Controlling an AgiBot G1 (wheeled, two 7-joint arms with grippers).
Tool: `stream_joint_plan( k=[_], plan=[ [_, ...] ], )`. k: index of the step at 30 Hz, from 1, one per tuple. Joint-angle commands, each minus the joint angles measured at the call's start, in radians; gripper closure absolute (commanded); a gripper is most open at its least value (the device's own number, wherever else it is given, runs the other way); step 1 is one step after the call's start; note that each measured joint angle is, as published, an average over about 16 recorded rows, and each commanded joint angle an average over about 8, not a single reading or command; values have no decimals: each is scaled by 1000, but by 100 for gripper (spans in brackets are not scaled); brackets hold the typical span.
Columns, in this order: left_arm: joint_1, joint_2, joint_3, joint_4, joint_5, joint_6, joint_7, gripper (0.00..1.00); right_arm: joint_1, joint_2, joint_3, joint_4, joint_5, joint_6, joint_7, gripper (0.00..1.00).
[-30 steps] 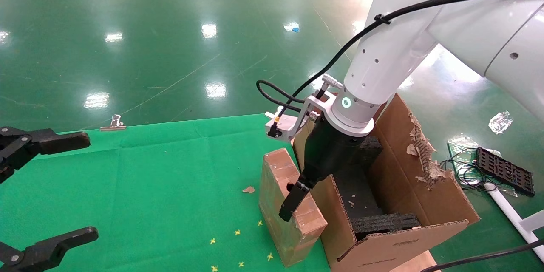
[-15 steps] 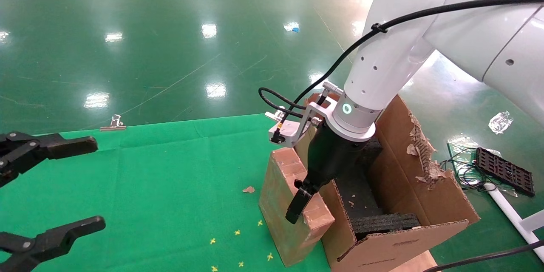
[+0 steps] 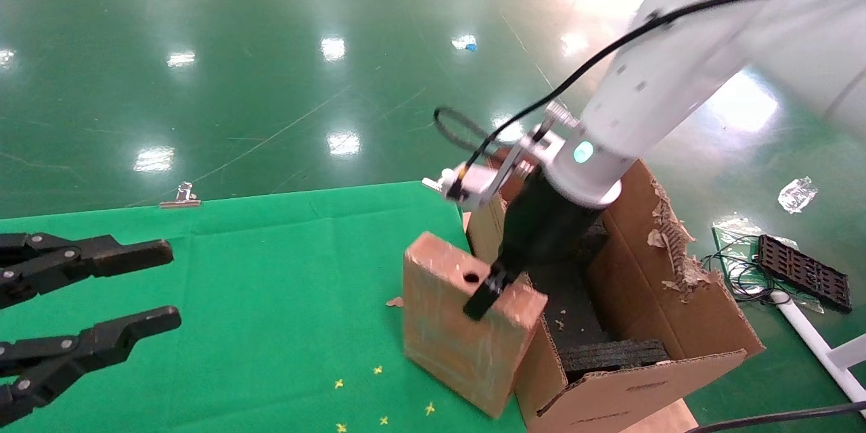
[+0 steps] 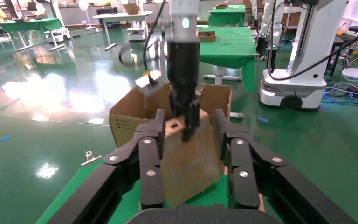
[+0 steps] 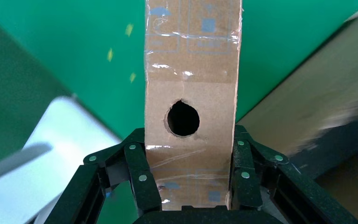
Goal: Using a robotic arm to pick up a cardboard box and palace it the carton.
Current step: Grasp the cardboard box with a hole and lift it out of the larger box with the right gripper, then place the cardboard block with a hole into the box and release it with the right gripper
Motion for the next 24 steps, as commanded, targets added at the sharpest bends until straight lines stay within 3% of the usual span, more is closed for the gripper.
stream_joint_plan(
  k=[1, 10, 19, 24],
  plan=[
    [0, 0, 0, 0, 0, 0, 0, 100, 15, 20, 16, -3, 17, 3, -24, 100],
    [0, 0, 1, 0, 0, 0, 0, 100, 208, 129, 94, -131, 7, 55, -129, 100],
    [0, -1, 1, 0, -1, -1, 1, 98, 265, 224, 58, -238, -90, 63, -69, 100],
    [0, -1, 2, 0, -1, -1, 1, 36, 241, 262, 22, -254, -140, 64, -5, 100]
  ],
)
